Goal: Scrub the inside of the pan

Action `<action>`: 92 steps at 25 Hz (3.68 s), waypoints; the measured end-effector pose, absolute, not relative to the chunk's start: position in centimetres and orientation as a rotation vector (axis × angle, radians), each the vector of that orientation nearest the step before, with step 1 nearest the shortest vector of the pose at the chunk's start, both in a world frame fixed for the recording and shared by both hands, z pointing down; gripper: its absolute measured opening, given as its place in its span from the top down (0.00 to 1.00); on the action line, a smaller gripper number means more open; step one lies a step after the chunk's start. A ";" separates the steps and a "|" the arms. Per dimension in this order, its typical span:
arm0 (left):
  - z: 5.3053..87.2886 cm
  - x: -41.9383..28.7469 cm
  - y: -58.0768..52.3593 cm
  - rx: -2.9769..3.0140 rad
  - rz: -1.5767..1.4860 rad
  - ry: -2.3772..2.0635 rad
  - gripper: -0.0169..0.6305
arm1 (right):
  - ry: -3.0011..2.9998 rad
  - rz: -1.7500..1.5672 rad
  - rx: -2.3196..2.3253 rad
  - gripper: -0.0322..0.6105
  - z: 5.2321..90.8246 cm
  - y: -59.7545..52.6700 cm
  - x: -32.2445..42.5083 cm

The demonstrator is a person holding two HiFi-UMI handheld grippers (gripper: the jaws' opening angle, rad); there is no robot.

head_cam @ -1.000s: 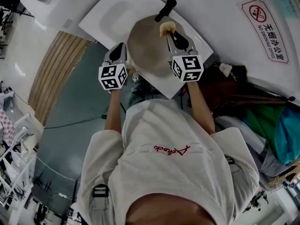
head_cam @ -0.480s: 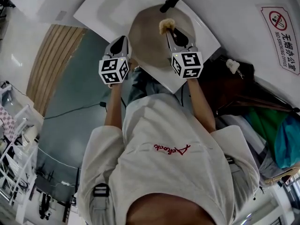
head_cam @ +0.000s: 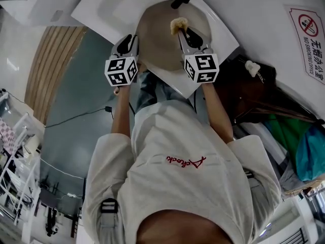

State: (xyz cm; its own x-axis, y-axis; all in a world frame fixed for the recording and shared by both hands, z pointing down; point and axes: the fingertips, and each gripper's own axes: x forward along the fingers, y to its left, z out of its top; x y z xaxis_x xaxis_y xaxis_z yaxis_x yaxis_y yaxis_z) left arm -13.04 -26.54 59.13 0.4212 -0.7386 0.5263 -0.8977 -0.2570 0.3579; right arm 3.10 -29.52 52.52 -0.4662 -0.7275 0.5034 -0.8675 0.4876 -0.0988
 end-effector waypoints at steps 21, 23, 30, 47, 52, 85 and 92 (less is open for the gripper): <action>59.8 -12.5 -27.2 2.046 0.337 -1.337 0.91 | -2.237 0.127 1.118 0.84 54.9 -32.4 -0.5; 59.8 -12.5 -27.2 2.046 0.338 -1.334 0.91 | -2.180 -0.030 1.050 0.84 55.1 -32.5 -1.1; 59.8 -12.5 -27.1 2.042 0.318 -1.338 0.91 | -1.972 -0.448 0.784 0.84 58.4 -32.7 -2.7; 59.8 -12.5 -27.2 2.053 0.305 -1.312 0.91 | -1.884 -0.397 0.655 0.84 64.0 -33.5 -4.4; 59.9 -12.7 -27.3 2.048 0.308 -1.310 0.91 | -1.898 -0.387 0.591 0.84 64.8 -31.9 -5.7; 59.2 -12.2 -26.7 2.088 0.320 -1.322 0.91 | -1.949 -0.447 0.475 0.84 57.9 -24.5 -5.3; 59.1 -12.2 -26.7 2.093 0.321 -1.322 0.91 | -1.909 -0.626 0.514 0.84 53.5 -29.1 -5.9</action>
